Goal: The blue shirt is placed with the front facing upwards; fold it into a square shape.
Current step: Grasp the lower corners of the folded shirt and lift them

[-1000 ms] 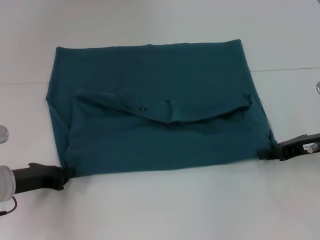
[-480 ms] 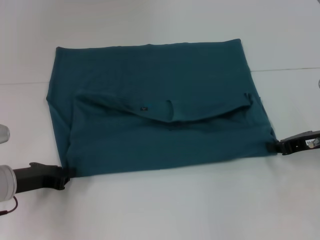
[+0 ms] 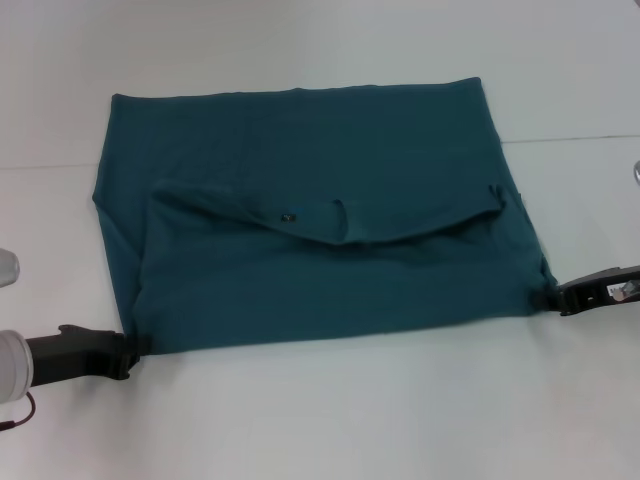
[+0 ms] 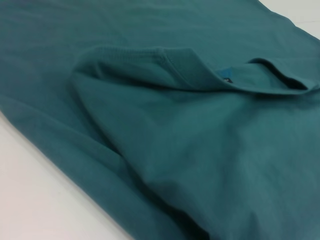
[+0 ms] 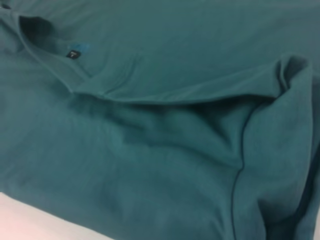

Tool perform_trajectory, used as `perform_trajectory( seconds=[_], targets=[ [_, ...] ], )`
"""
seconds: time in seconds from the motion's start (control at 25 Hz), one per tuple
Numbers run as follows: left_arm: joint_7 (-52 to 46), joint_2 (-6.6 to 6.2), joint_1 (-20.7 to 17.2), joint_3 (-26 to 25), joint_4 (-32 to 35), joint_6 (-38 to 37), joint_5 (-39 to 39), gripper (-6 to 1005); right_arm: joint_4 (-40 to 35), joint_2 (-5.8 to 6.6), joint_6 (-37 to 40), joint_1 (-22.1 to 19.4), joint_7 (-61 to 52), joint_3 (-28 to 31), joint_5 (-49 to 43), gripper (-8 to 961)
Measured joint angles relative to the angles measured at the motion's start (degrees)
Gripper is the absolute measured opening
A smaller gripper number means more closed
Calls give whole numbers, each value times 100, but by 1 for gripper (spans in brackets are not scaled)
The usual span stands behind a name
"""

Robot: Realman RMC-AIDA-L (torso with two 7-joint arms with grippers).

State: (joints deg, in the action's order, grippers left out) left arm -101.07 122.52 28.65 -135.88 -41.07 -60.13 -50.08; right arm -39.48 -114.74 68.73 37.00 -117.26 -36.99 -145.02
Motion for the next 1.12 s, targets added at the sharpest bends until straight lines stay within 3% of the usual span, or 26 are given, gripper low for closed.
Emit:
perform_trajectory(
  seconds=[0.32,0.68,1.12],
  targets=[
    [-3,6,-117,0,-167,-84,3,35,-207,10,415,-149,78,-1,8,31],
    [-9,120,-520,3,-867,-651,12,36,-581,-70,735,-415,224,-1,14,31],
    [91,135,-546,64,-860,-706,3,38,-536,-64,734,-436,334,-1,-1,32]
  ],
)
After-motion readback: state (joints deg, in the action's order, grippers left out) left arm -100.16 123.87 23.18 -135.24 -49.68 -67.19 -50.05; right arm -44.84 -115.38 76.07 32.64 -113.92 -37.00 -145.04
